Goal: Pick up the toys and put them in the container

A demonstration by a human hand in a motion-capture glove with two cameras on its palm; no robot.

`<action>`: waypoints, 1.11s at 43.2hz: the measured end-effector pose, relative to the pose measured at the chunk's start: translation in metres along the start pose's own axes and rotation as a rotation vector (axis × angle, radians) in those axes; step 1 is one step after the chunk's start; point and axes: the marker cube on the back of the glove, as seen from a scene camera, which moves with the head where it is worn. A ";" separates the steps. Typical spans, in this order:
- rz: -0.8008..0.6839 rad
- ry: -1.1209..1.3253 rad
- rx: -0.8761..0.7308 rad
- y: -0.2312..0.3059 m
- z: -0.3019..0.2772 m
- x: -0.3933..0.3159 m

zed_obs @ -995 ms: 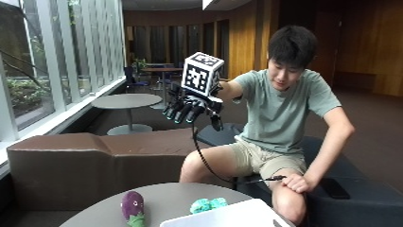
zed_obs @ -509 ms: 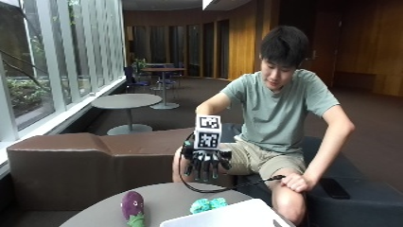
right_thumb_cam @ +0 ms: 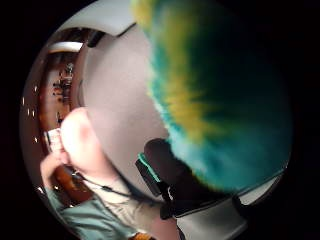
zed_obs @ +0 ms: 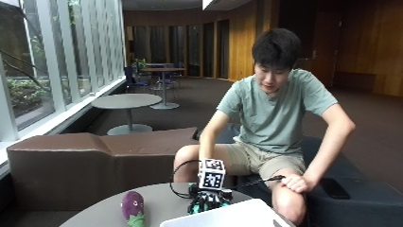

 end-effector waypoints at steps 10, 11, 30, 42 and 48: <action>-0.026 0.022 0.315 -0.001 0.018 -0.013; -0.030 0.032 0.345 -0.002 0.018 -0.015; -0.039 0.048 0.409 -0.021 -0.071 -0.019; 0.146 0.035 0.417 -0.040 -0.174 -0.009; 0.012 0.064 0.335 -0.040 -0.221 0.000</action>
